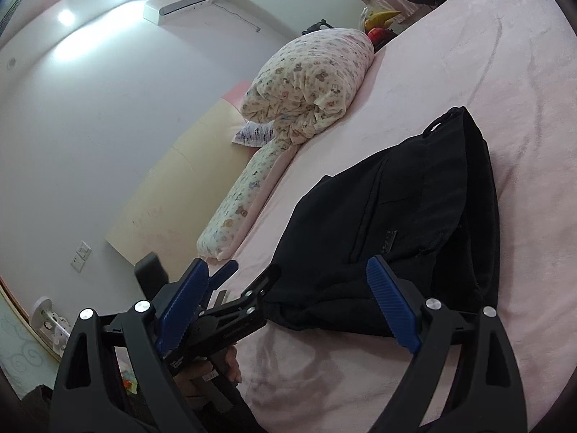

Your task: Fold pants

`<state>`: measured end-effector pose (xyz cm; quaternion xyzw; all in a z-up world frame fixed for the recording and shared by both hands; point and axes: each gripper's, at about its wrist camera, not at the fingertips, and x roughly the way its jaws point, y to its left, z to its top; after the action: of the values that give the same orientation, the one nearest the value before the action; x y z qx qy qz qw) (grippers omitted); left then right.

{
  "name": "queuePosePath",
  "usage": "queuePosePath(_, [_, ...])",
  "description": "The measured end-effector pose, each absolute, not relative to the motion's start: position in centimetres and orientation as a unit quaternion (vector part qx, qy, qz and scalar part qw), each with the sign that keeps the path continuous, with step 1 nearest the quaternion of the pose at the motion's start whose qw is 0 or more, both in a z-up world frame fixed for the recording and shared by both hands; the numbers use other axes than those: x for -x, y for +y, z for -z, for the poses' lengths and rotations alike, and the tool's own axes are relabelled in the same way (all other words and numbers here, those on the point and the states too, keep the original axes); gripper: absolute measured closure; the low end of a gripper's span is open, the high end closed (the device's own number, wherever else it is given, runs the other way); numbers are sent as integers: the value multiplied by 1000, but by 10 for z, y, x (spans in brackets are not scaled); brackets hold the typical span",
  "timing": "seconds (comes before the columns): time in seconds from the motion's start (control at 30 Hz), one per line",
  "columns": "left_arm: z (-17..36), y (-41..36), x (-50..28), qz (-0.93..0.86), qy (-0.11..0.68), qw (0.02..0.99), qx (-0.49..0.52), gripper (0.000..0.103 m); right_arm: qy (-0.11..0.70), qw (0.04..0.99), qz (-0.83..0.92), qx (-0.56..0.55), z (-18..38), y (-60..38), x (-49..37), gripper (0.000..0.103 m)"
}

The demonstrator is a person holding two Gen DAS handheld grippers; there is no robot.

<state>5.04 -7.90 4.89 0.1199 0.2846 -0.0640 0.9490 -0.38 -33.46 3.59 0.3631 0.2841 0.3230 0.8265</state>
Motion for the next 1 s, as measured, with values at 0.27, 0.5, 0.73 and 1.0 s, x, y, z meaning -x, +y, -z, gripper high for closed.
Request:
queuePosePath(0.27, [-9,-84,-73,56,354,927,-110,2,366,778,-280,-427,13,-344,-15,18])
queuePosePath(0.5, [1,-75,-71,70,347,932,-78,2,368,739,-283,-489,31,-359,-15,29])
queuePosePath(0.73, [-29,-36,-74,88,339,937,-20,2,323,835,-244,-373,-35,-369,-8,12])
queuePosePath(1.0, [-55,26,-140,110,418,901,26,2,445,802,-168,-362,-3,-395,-57,8])
